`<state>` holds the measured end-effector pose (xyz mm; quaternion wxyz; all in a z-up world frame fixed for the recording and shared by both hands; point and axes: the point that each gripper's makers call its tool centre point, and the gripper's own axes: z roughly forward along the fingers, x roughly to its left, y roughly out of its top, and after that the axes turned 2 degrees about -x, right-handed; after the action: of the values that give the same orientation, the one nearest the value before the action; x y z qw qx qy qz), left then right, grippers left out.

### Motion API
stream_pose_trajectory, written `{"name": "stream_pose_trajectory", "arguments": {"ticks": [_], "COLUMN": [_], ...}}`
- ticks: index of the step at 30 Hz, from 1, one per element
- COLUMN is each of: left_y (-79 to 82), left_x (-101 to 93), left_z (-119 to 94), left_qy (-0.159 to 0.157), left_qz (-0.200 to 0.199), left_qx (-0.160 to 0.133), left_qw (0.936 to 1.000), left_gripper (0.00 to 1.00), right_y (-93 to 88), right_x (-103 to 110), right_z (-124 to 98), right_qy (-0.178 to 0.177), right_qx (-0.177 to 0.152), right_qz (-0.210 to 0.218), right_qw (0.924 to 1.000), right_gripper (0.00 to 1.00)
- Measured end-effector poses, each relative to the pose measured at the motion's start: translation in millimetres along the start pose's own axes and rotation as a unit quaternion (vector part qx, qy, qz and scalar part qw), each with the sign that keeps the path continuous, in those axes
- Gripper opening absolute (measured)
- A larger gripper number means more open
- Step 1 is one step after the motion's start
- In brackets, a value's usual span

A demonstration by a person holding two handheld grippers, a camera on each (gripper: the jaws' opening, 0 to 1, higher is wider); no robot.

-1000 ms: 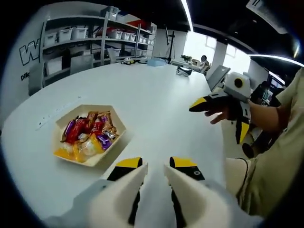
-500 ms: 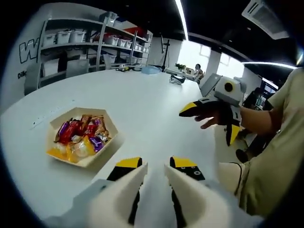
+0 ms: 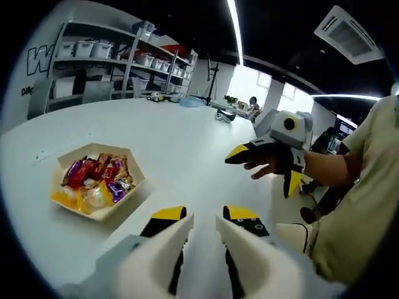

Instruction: Place the target food into the container with the food tongs after gripping and lifting it, then release it inside without dropping or visibly crushing the food.

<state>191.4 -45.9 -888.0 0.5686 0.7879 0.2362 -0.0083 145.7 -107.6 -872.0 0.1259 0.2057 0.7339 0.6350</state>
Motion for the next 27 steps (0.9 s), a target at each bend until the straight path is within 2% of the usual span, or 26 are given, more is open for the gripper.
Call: {"name": "stream_pose_trajectory", "arguments": {"ticks": [8, 27], "left_y": [8.0, 9.0], "left_x": [-8.4, -18.0], "left_z": [0, 1], "left_qy": [-0.024, -0.048], "left_qz": [-0.010, 0.017], "left_qx": [-0.030, -0.052], "left_qw": [0.9992, 0.9974], "left_gripper": [0.22, 0.23], "right_y": [4.0, 7.2], "right_x": [1, 5], "right_z": [5, 23], "right_qy": [0.012, 0.070], "right_qx": [-0.003, -0.003], "right_qz": [-0.001, 0.007], "right_qw": [0.9999, 0.9975], "right_gripper": [0.56, 0.40]}}
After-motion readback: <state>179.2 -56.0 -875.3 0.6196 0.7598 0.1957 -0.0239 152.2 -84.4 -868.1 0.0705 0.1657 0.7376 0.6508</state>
